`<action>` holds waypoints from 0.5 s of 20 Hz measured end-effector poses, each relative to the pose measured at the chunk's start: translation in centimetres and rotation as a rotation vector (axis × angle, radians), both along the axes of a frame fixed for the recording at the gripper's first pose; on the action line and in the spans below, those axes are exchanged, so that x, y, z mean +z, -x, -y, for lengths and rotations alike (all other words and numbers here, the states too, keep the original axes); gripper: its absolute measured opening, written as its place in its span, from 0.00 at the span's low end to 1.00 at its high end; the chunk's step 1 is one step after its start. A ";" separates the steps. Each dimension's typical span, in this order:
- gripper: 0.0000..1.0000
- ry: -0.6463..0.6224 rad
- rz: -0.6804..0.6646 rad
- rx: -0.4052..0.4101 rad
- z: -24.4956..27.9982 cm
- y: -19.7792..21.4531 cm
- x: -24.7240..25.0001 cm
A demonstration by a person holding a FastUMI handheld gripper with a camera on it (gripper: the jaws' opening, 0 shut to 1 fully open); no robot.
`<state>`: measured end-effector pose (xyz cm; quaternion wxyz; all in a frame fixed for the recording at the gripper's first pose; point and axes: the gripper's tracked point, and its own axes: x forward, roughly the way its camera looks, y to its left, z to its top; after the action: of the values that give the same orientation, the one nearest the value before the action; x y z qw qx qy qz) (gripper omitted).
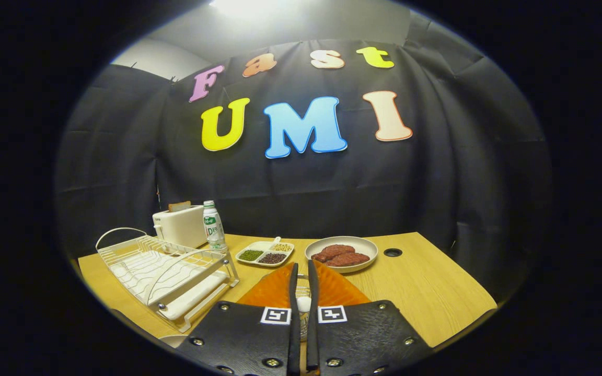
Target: Take the plate from the dish rack, then take the spoon from the basket and place it into the plate.
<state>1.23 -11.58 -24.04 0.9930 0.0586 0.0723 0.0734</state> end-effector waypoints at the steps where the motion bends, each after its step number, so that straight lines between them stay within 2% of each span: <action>1: 0.05 0.002 -0.006 -0.013 0.4 0.2 0.6; 10: 0.04 0.033 -0.007 -0.015 1.2 4.0 9.8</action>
<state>-2.76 -12.74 -14.25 0.9940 0.0431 0.0765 0.0644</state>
